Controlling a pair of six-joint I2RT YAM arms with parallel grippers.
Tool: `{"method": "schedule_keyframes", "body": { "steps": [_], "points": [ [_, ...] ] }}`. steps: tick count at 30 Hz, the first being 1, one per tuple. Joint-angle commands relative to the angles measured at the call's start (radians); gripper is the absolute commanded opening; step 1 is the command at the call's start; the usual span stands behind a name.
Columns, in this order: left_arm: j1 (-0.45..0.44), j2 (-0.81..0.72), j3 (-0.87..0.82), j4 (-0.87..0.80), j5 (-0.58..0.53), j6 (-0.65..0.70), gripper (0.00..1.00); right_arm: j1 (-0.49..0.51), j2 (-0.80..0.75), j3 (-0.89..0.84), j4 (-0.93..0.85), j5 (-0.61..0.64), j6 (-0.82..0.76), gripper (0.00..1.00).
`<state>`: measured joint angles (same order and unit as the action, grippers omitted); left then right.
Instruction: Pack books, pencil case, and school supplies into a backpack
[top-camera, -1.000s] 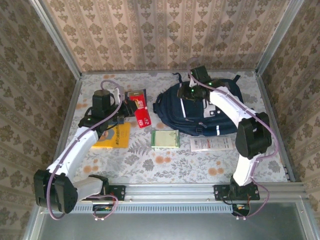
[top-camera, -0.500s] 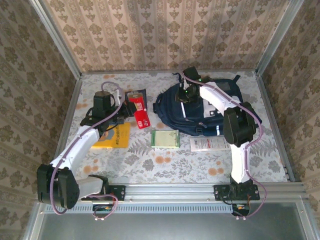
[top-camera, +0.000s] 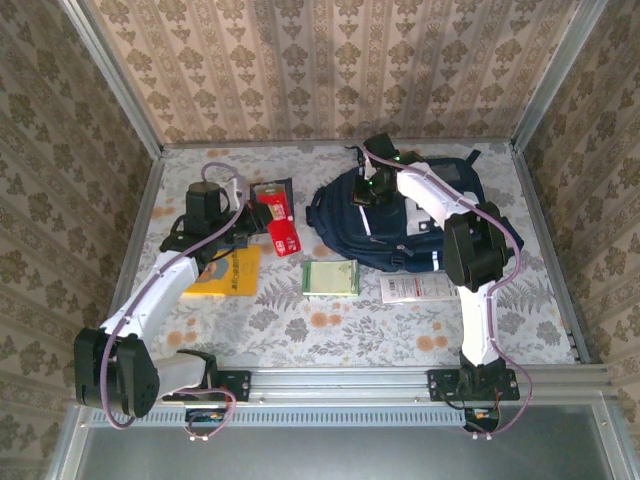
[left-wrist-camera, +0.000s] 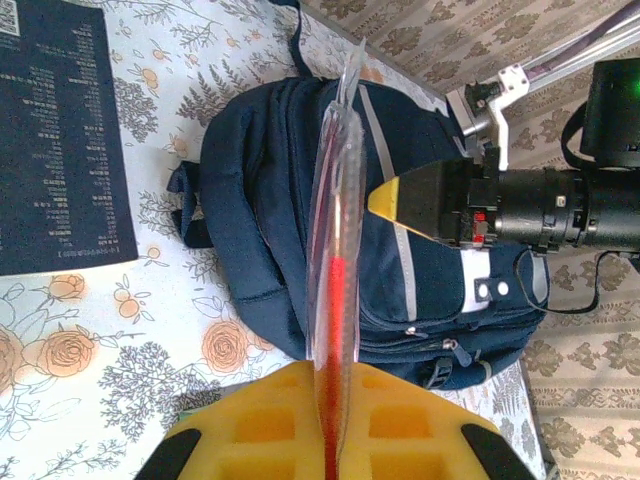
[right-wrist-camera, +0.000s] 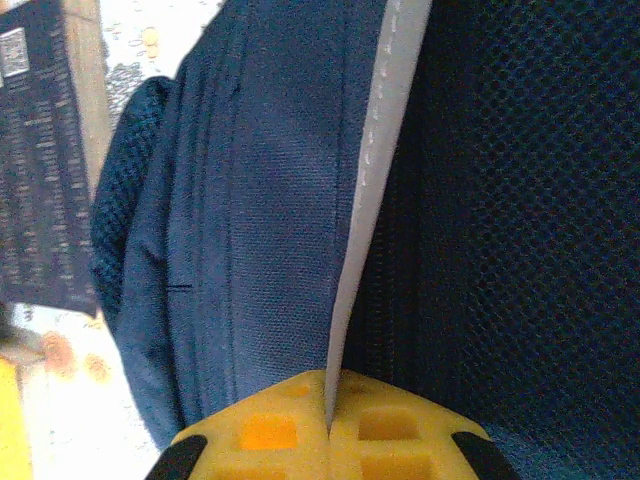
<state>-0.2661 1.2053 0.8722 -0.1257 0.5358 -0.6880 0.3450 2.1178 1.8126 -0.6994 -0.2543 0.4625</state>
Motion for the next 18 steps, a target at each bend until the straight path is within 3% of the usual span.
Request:
{"method": "schedule_keyframes", "body": {
  "steps": [1, 7, 12, 18],
  "points": [
    [0.016, 0.003, 0.012, 0.020, 0.013, -0.008, 0.00, -0.032, -0.121, -0.016, 0.058, -0.184, -0.019, 0.00],
    [0.015, 0.066, 0.046, 0.034, 0.032, -0.047, 0.00, -0.132, -0.280, -0.218, 0.424, -0.589, 0.154, 0.00],
    [0.008, 0.133, 0.076, 0.108, 0.059, -0.112, 0.00, -0.154, -0.353, -0.232, 0.406, -0.654, 0.085, 0.00],
    [-0.031, 0.242, 0.150, 0.186, 0.099, -0.171, 0.00, -0.251, -0.438, -0.401, 0.826, -0.821, 0.355, 0.00]
  ]
}}
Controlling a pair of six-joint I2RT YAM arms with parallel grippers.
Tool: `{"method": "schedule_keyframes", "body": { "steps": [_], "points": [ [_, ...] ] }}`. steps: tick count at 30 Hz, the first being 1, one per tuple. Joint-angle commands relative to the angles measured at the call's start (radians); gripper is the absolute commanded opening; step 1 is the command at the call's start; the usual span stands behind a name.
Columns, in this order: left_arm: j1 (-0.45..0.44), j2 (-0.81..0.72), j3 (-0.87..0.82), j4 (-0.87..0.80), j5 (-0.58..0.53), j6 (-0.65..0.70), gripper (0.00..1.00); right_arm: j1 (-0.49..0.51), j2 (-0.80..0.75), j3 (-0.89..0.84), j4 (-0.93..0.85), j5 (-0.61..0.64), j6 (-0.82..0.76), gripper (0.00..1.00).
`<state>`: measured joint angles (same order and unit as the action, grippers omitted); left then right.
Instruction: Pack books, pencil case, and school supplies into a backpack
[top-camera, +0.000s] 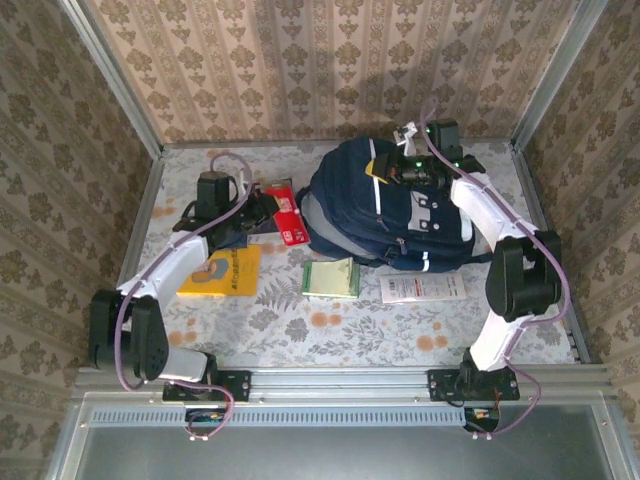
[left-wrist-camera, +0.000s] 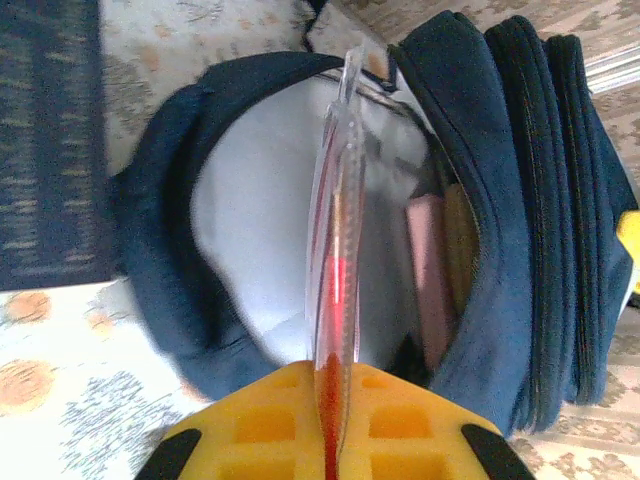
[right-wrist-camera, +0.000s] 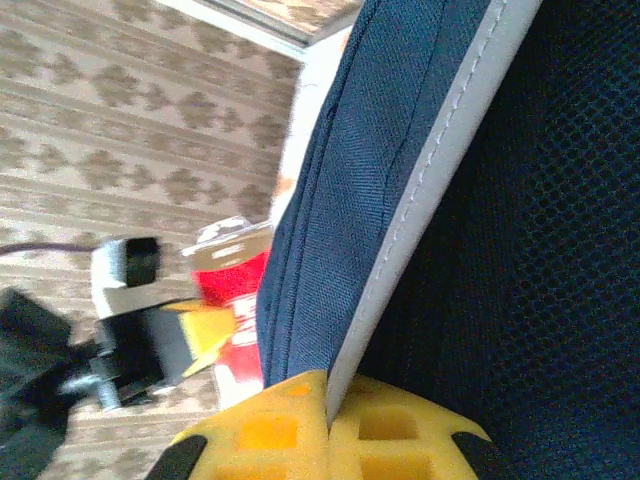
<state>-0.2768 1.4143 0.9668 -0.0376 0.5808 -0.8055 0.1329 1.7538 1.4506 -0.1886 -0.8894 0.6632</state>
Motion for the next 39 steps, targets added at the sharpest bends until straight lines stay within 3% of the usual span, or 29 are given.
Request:
{"method": "schedule_keyframes", "body": {
  "steps": [1, 10, 24, 33, 35, 39],
  "points": [
    [-0.031, 0.055, 0.070, 0.114, 0.054, -0.065, 0.00, -0.056, -0.079, -0.055, 0.374, -0.205, 0.198, 0.00],
    [-0.096, 0.287, 0.223, 0.295, 0.147, -0.196, 0.00, -0.090, -0.094, -0.076, 0.495, -0.267, 0.247, 0.00],
    [-0.288, 0.696, 0.390, 0.850, 0.160, -0.587, 0.00, -0.081, -0.103, -0.085, 0.554, -0.267, 0.285, 0.00],
    [-0.425, 0.873, 0.554, 0.792, 0.083, -0.633, 0.00, -0.069, -0.086, -0.081, 0.578, -0.244, 0.312, 0.00],
    [-0.455, 0.918, 0.617, 0.754, 0.077, -0.631, 0.08, -0.064, -0.082, -0.078, 0.581, -0.242, 0.314, 0.00],
    [-0.497, 0.965, 0.745, 0.616, 0.118, -0.582, 0.53, -0.061, -0.086, -0.072, 0.574, -0.244, 0.313, 0.00]
  ]
}}
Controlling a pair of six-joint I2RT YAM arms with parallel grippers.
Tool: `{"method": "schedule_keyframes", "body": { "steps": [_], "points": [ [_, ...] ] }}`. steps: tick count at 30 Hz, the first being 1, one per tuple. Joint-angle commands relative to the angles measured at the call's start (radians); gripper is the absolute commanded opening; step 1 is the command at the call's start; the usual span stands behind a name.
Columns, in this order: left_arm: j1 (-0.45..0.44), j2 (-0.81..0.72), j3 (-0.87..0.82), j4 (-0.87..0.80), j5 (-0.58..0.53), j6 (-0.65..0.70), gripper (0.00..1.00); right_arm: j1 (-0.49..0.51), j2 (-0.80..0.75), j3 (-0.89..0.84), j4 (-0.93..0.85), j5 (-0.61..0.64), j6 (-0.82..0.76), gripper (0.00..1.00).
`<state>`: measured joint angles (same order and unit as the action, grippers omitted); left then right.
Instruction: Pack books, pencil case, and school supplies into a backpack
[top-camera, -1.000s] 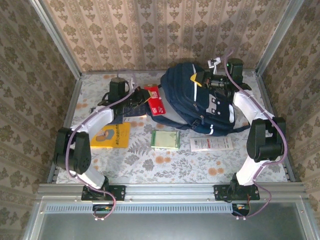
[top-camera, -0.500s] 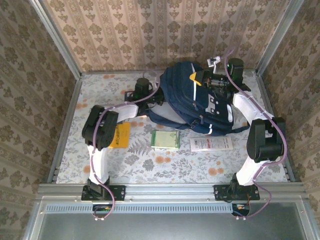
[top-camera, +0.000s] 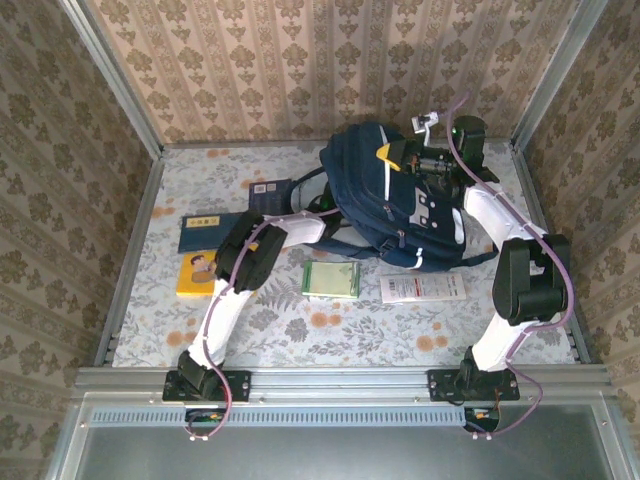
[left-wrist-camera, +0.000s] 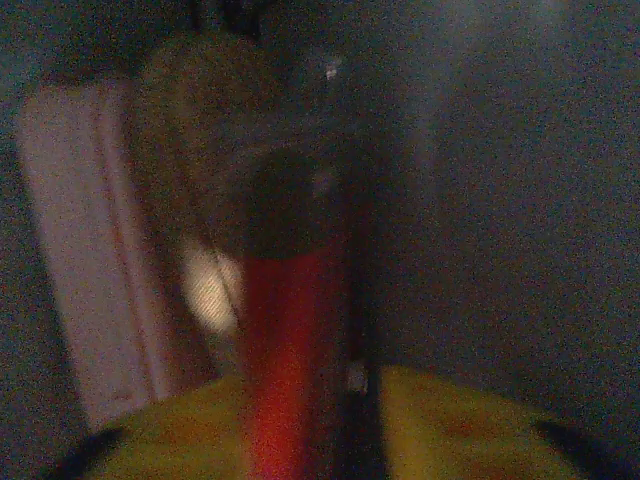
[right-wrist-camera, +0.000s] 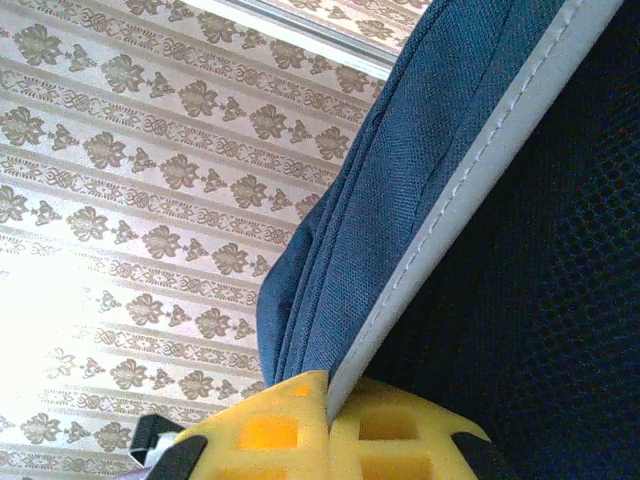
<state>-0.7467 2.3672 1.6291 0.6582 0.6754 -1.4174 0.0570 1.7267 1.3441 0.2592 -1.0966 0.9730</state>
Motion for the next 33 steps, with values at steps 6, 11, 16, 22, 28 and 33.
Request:
{"method": "schedule_keyframes", "body": {
  "steps": [6, 11, 16, 22, 28, 33],
  "points": [
    [-0.008, -0.094, 0.036, -0.262, 0.009, 0.181, 0.96, 0.012, -0.081, 0.035, 0.065, -0.022, -0.045, 0.00],
    [0.043, -0.219, -0.112, -0.288, -0.003, 0.247, 0.99, 0.003, -0.096, 0.027, 0.042, -0.007, -0.060, 0.00],
    [0.083, -0.301, -0.215, -0.254, 0.008, 0.246, 1.00, 0.000, -0.107, 0.032, -0.045, 0.017, -0.133, 0.00],
    [0.126, -0.408, -0.340, -0.225, -0.003, 0.245, 1.00, -0.005, -0.128, 0.042, -0.190, 0.074, -0.246, 0.00],
    [0.136, -0.449, -0.368, -0.274, -0.019, 0.288, 1.00, -0.005, -0.126, 0.053, -0.270, 0.113, -0.314, 0.00],
    [0.112, -0.468, -0.377, -0.321, -0.027, 0.321, 1.00, -0.005, -0.137, 0.070, -0.367, 0.160, -0.379, 0.00]
  ]
}}
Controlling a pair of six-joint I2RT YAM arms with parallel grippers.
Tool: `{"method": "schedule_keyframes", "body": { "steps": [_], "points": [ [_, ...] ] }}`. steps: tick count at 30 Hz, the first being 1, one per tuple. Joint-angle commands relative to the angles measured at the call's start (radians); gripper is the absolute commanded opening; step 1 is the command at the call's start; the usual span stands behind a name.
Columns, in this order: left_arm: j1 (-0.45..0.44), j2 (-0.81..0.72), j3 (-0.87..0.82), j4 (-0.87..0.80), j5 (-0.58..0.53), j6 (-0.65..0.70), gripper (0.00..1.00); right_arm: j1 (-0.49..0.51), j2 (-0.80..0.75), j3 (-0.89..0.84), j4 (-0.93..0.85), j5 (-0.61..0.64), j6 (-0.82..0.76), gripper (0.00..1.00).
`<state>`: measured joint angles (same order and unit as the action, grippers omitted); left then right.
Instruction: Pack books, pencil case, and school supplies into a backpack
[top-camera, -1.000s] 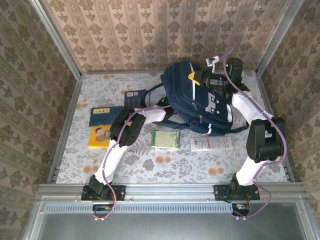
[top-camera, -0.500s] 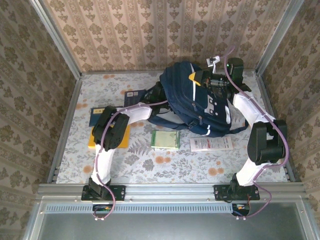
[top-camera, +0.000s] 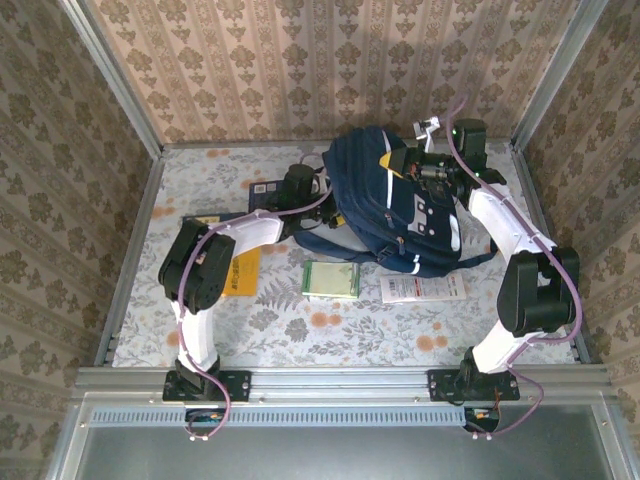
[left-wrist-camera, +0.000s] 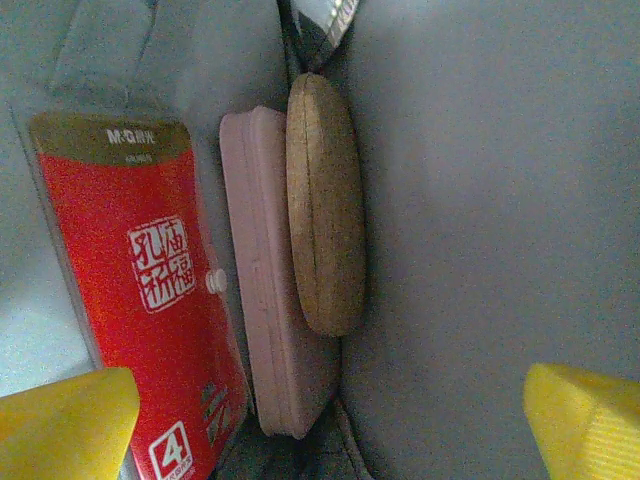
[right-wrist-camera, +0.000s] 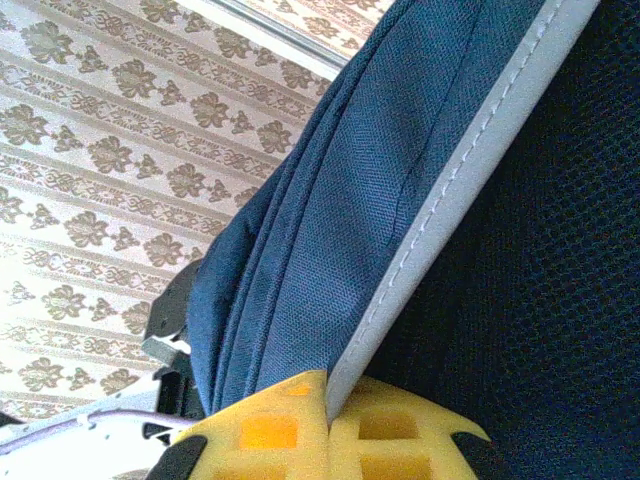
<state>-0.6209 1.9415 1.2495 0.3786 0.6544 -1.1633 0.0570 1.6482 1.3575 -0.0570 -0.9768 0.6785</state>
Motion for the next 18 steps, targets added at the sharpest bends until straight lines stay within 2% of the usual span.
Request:
{"method": "schedule_keyframes", "body": {
  "steps": [1, 8, 12, 15, 18],
  "points": [
    [-0.010, -0.059, -0.009, -0.065, -0.047, 0.084, 1.00, -0.005, -0.062, 0.061, -0.081, 0.061, -0.107, 0.00],
    [0.059, -0.253, -0.147, -0.282, -0.212, 0.193, 1.00, -0.005, -0.060, 0.113, -0.249, 0.239, -0.207, 0.00],
    [0.100, -0.328, -0.209, -0.342, -0.205, 0.202, 1.00, -0.003, -0.022, 0.184, -0.335, 0.313, -0.262, 0.00],
    [0.124, -0.358, -0.245, -0.361, -0.136, 0.214, 1.00, -0.001, 0.021, 0.269, -0.414, 0.373, -0.333, 0.00],
    [0.140, -0.383, -0.286, -0.400, -0.137, 0.208, 1.00, 0.014, 0.058, 0.323, -0.453, 0.458, -0.405, 0.00]
  ]
}}
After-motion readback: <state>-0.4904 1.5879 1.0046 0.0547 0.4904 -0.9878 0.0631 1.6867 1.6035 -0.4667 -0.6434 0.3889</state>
